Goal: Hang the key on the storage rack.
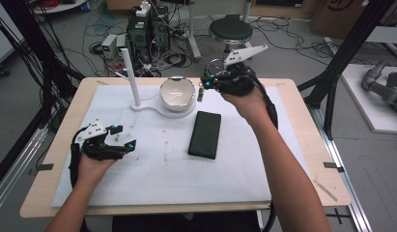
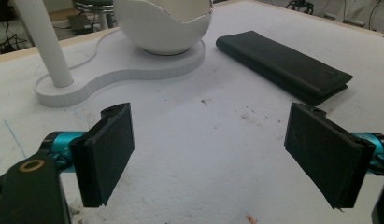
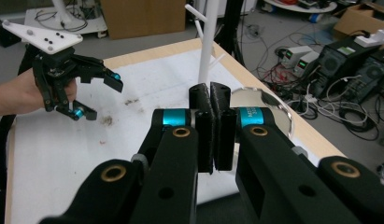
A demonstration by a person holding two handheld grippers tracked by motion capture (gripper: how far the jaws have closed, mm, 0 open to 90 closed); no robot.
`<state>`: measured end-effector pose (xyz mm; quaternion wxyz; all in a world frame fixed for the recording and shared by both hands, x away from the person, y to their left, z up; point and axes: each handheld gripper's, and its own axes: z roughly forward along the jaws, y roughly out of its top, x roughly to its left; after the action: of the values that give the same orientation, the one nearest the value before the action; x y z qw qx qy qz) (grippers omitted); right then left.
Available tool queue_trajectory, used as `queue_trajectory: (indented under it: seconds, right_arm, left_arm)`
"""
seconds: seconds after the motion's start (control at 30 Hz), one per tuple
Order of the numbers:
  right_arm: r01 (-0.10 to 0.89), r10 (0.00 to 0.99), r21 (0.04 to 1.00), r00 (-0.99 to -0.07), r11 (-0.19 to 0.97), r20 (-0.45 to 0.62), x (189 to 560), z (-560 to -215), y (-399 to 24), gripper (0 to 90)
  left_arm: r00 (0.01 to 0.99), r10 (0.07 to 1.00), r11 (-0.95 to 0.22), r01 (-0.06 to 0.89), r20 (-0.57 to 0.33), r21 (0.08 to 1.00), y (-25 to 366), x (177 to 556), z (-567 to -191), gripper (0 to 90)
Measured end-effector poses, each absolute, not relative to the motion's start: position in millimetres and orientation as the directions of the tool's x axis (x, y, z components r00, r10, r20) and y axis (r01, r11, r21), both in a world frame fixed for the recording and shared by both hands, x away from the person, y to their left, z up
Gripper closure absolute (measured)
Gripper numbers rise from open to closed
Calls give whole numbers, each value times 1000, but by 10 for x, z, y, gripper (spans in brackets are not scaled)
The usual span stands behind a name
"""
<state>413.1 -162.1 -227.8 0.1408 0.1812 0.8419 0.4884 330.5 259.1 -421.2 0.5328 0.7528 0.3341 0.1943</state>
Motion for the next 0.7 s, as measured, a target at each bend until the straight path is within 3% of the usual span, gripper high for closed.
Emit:
queue_trajectory:
  seconds: [0.47,0.7]
  right_arm:
    - [114,329,859,-942,500,-67,4500,-2035,-615,900]
    - [116,307,843,-950,525,-60,4731,-2076,-115,900]
  left_arm:
    - [664,745,-187,297,-62,937,2817,3107,-4200,159]
    - [653,755,-183,298,-61,937,2858,3056,-4203,159]
